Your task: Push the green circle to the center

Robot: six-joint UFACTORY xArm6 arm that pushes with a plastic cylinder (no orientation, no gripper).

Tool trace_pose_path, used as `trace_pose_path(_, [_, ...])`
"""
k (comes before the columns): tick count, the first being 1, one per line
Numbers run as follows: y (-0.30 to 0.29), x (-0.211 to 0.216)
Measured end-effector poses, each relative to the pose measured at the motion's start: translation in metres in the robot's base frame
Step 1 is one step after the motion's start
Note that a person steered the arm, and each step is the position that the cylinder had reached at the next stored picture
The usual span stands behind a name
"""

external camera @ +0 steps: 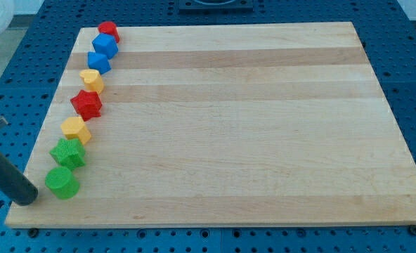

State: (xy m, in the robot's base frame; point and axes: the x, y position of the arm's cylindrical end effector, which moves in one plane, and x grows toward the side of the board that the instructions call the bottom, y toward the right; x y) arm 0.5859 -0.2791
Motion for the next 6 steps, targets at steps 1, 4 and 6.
trace_pose_path(1, [0.005,-0.001])
trace_pose_path(4, [0.058,-0.019])
trace_pose_path(6, [0.085,-0.029])
